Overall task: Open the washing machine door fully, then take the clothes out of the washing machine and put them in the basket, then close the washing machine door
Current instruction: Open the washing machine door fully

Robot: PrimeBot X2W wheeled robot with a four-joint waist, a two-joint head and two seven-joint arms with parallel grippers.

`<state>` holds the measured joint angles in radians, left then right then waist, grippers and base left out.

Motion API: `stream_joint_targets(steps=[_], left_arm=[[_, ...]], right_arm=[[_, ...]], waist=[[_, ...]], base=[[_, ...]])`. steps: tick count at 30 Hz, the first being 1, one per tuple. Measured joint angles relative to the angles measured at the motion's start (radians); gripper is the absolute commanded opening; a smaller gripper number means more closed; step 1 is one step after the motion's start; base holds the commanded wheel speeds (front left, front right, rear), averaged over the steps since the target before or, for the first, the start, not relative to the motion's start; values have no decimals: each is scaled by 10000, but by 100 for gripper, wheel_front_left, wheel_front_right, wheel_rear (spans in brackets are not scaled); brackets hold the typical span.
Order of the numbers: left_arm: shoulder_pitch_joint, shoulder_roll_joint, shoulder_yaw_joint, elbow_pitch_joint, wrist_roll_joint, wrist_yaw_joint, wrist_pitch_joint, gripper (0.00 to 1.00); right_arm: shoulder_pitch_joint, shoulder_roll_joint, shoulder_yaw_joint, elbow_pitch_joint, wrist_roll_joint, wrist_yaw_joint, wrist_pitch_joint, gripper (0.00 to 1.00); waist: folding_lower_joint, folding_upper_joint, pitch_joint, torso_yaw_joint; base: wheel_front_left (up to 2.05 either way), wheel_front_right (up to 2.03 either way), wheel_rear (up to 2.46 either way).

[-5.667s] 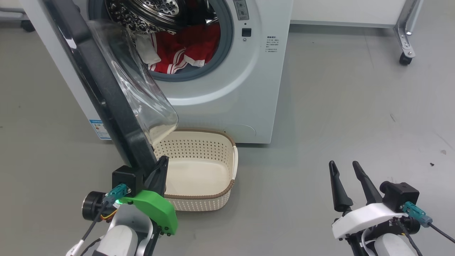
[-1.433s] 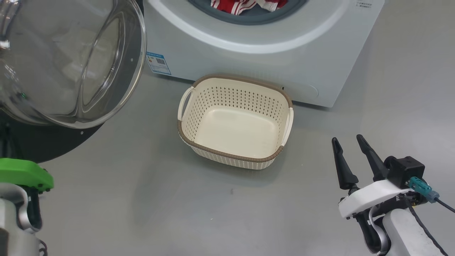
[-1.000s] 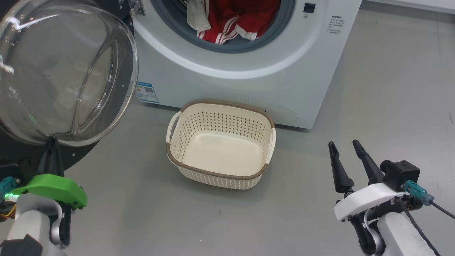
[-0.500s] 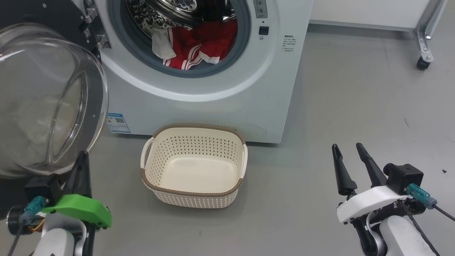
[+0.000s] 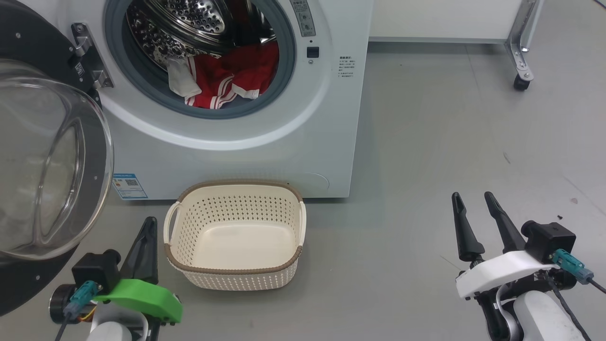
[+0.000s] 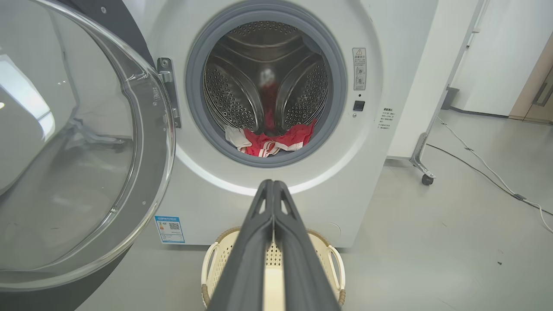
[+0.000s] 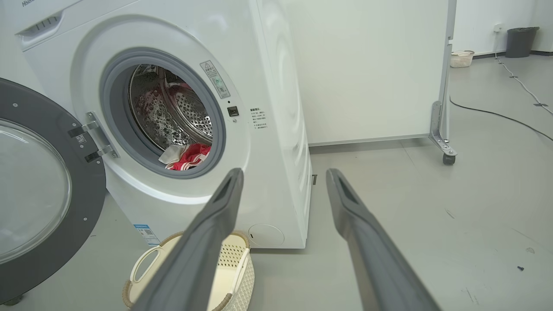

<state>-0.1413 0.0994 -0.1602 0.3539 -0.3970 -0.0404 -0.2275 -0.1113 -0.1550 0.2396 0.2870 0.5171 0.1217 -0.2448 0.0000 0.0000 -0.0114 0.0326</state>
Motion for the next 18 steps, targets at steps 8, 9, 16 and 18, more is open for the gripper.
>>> stream_joint_targets(steps=[8, 9, 16, 18], left_arm=[[286, -174, -31, -403, -15, -4, -40, 100], [307, -174, -54, -420, -19, -31, -40, 100], [508, -184, -128, -633, -75, -104, -86, 100], [559, -184, -130, -704, -75, -104, -117, 100]], right_arm=[[145, -4, -96, -167, -92, 0, 0, 100], [178, -6, -104, -173, -94, 0, 0, 100], [186, 13, -111, -224, -184, 0, 0, 100], [189, 17, -121, -236, -188, 0, 0, 100]], waist=[[0, 0, 31, -84], [0, 0, 36, -92], [0, 0, 65, -153], [0, 0, 72, -172]], base=[[0, 0, 0], [0, 0, 0], [0, 0, 0], [0, 0, 0]])
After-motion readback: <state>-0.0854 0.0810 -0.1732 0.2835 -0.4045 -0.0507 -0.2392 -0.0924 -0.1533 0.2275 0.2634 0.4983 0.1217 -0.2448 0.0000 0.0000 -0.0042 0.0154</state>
